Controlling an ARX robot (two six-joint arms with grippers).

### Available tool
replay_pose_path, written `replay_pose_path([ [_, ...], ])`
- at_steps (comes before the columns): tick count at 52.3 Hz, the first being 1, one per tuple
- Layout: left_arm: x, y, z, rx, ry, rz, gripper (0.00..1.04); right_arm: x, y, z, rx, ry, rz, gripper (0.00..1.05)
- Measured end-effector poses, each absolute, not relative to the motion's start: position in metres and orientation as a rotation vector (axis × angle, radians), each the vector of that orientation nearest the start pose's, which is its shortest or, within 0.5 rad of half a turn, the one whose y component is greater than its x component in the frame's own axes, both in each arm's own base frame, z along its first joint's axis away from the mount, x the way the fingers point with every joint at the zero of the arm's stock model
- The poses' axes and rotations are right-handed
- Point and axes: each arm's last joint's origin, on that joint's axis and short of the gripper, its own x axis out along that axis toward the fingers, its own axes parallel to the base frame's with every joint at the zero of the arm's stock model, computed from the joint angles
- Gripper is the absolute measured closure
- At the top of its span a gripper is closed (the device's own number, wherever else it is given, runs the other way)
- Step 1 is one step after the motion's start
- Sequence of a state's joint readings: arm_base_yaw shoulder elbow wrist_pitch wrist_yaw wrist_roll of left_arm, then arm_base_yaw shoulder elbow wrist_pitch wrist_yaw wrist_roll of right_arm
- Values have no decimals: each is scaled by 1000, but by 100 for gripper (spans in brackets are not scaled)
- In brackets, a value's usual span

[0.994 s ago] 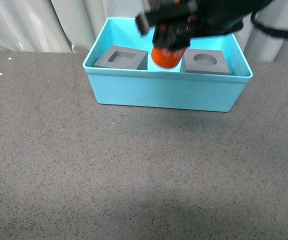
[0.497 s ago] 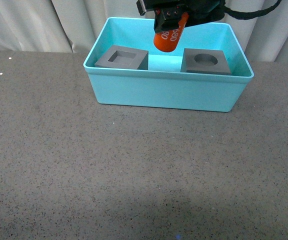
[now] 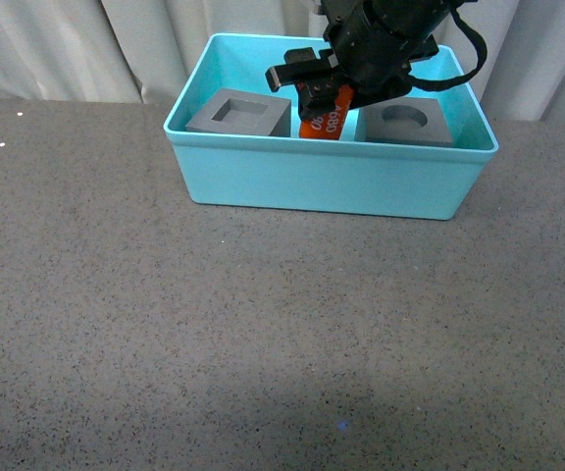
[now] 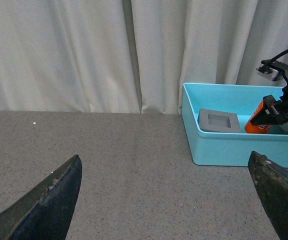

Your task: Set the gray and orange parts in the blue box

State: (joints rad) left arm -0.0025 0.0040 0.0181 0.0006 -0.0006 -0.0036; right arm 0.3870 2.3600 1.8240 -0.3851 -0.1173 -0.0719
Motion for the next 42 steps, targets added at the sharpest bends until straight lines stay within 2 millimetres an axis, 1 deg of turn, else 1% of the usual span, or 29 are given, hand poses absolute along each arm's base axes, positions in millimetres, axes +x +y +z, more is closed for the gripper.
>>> replay_pose_path([
  [6, 97, 0, 169, -4, -15, -2, 7, 469, 196, 131, -199, 932, 496, 60],
  [16, 97, 0, 169, -4, -15, -2, 7, 469, 198, 128, -206, 946, 498, 60],
  [23, 97, 0, 169, -4, -15, -2, 7, 469, 198, 129, -210, 962, 501, 35],
  [24, 97, 0, 169, -4, -15, -2, 7, 469, 198, 129, -209, 963, 503, 30],
  [29, 97, 0, 169, -4, -15, -2, 7, 470, 198, 129, -201, 955, 504, 12],
  [31, 97, 0, 169, -4, -15, -2, 7, 470, 198, 129, -194, 947, 506, 8],
  [37, 97, 0, 169, -4, -15, -2, 7, 466, 194, 133, -172, 913, 504, 10],
  [42, 97, 0, 169, -4, -15, -2, 7, 459, 188, 145, -136, 860, 492, 10],
])
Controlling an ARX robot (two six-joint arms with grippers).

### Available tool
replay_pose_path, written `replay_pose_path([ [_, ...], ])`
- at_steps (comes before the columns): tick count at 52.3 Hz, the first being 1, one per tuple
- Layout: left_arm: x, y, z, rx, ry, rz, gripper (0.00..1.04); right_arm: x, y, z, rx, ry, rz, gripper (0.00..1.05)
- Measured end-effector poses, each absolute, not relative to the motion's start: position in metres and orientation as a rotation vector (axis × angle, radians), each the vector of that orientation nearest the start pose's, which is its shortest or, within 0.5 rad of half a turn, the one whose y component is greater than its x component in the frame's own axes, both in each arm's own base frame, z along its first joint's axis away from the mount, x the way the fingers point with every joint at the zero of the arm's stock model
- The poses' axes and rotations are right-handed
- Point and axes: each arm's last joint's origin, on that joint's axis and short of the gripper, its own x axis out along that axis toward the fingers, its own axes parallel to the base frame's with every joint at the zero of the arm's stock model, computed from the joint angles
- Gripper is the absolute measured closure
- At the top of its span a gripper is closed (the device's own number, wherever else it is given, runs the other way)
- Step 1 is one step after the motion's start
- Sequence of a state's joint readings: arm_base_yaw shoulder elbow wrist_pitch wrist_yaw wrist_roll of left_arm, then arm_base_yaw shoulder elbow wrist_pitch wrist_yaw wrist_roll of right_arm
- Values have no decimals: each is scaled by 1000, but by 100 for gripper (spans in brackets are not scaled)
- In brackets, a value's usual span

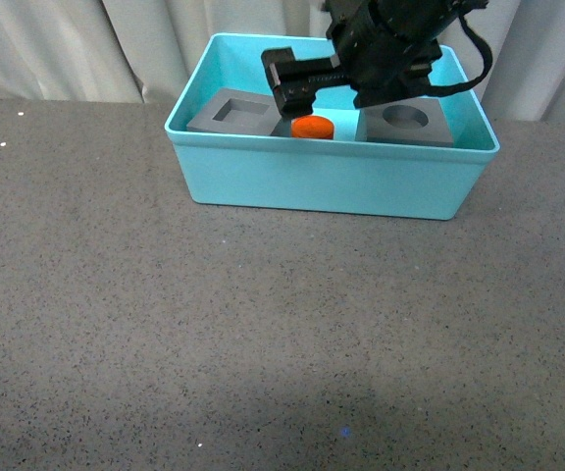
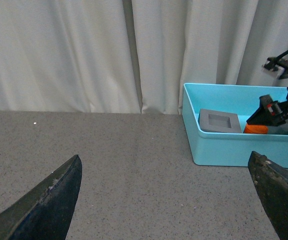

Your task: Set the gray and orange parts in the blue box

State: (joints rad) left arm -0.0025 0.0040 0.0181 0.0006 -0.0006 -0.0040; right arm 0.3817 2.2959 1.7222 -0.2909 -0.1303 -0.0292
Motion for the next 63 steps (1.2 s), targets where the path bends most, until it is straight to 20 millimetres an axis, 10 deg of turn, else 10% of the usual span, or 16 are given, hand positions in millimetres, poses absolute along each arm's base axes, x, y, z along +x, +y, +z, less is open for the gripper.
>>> replay_pose_path([
  [17, 97, 0, 169, -4, -15, -2, 7, 396, 134, 235, 25, 448, 284, 10],
  [41, 97, 0, 169, -4, -15, -2, 7, 275, 50, 206, 27, 402, -107, 10],
  [51, 97, 0, 169, -4, -15, -2, 7, 233, 35, 192, 19, 47, 12, 39],
  [63, 97, 0, 169, -4, -15, -2, 7, 200, 20, 183, 5, 12, -1, 78],
])
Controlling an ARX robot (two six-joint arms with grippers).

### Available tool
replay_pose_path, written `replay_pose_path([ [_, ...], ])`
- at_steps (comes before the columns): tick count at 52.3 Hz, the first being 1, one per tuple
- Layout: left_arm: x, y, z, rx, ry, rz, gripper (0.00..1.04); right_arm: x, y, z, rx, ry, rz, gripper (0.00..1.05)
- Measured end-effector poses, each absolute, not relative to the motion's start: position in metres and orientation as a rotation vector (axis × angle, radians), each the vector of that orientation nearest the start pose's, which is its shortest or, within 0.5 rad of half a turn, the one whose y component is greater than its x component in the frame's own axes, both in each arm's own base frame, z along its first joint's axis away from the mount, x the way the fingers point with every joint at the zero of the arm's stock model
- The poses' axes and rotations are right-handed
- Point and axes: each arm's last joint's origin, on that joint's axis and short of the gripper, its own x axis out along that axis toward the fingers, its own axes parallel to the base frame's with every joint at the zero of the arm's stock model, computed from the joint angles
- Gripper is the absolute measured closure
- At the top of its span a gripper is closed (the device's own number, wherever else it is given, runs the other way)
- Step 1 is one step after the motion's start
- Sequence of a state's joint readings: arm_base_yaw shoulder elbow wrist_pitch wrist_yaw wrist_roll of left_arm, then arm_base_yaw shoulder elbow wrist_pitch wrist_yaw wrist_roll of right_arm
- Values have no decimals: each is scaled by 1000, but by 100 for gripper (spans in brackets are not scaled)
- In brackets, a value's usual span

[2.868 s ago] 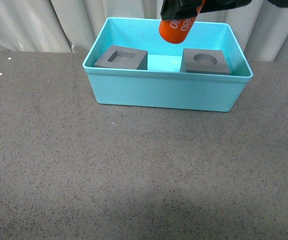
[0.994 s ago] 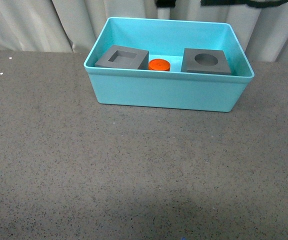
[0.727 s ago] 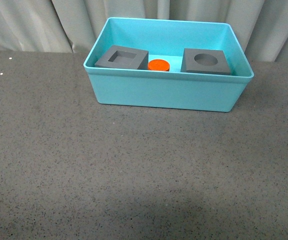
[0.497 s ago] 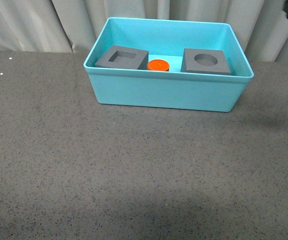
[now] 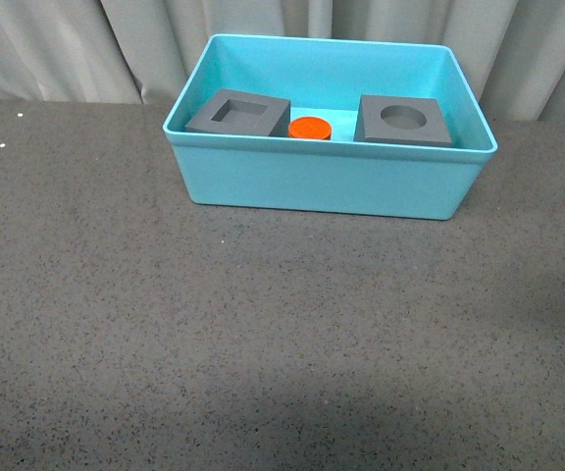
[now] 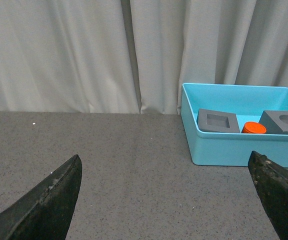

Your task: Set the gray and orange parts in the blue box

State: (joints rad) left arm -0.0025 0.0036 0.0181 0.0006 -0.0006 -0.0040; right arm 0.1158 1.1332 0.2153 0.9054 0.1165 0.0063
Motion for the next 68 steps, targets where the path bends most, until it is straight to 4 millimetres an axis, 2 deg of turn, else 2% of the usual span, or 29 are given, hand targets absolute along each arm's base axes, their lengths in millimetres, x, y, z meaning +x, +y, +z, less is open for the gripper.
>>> replay_pose_path([
  [9, 97, 0, 169, -4, -15, -2, 7, 183, 14, 178, 0, 13, 1, 105],
  [20, 97, 0, 169, -4, -15, -2, 7, 163, 1, 173, 0, 15, -3, 104],
  [30, 97, 0, 169, -4, -15, -2, 7, 149, 0, 160, 0, 23, -2, 104],
  [68, 97, 0, 169, -4, -15, -2, 7, 118, 0, 168, 1, -7, 1, 104],
])
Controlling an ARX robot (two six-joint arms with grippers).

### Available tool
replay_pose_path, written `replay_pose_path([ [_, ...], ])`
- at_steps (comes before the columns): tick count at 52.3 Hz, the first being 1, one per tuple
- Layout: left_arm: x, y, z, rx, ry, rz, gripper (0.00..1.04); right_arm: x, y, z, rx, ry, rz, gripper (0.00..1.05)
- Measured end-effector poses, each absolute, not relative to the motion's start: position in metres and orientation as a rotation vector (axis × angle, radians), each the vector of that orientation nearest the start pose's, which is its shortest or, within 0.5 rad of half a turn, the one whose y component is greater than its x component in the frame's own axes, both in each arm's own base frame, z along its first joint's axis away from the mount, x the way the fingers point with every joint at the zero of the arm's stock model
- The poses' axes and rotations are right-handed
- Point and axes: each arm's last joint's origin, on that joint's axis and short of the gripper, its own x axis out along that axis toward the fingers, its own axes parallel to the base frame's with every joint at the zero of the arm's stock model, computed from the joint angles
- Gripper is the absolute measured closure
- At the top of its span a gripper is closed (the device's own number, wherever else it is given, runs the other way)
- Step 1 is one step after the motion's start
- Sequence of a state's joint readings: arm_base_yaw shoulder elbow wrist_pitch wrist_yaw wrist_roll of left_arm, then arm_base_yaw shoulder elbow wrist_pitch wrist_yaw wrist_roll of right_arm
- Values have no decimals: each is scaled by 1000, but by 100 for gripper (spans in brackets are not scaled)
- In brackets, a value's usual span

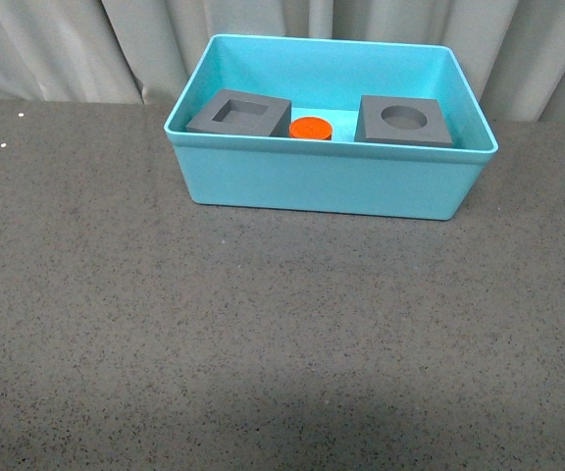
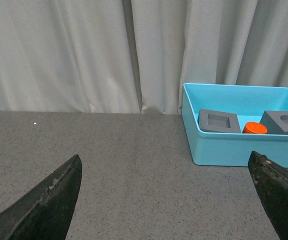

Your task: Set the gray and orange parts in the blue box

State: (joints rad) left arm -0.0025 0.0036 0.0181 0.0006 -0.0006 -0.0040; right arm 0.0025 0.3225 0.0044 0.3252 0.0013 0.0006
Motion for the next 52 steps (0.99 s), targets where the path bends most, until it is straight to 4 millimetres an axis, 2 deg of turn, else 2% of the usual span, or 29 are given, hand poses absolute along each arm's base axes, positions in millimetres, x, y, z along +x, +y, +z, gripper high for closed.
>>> replay_pose_path([
  [39, 97, 0, 169, -4, -15, -1, 7, 98, 0, 165, -1, -2, 4, 103],
  [45, 97, 0, 169, -4, -15, -1, 7, 98, 0, 165, -1, -2, 4, 79],
  [52, 97, 0, 169, -4, -15, -1, 7, 98, 0, 165, -1, -2, 4, 60],
])
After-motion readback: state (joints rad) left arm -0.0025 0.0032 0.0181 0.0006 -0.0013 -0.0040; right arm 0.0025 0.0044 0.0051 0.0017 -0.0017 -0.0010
